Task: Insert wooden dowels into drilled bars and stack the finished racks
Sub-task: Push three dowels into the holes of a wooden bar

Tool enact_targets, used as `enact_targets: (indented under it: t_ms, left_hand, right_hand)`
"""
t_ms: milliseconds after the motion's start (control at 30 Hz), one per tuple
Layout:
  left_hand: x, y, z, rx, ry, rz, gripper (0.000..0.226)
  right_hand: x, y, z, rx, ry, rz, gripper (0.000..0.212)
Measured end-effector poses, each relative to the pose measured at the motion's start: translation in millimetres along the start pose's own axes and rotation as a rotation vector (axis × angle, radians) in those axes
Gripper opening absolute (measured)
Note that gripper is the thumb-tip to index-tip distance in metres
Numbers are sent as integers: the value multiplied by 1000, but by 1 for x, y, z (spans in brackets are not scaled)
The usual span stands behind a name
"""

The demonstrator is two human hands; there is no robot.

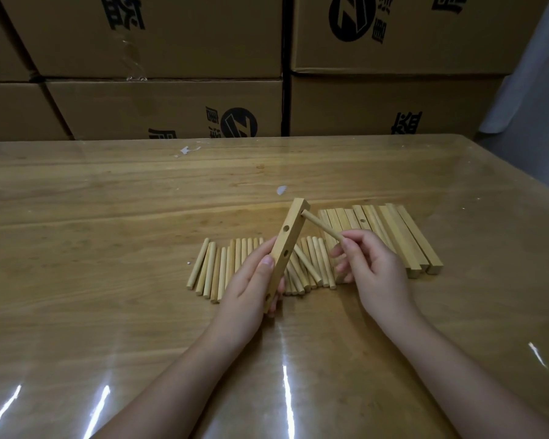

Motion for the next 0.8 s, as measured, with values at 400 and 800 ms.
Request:
enact_targets:
  t_ms: [400,800]
  left_hand:
    - [0,-1,4,20,19,6,32]
    - [3,1,11,86,73,-1,34]
  right_hand:
    - [-17,-4,-19,-176,-188,146,22]
    - [-24,-9,-32,-279,-259,214,23]
Point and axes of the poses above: each hand's wrist, its own y-axis towards the middle knuckle, its own x-axis out of the palm, z = x × y, the point moved 10 cm from there along y, towards the middle knuckle, and after that the axes turned 9 degrees about x, right-handed, at the moved point
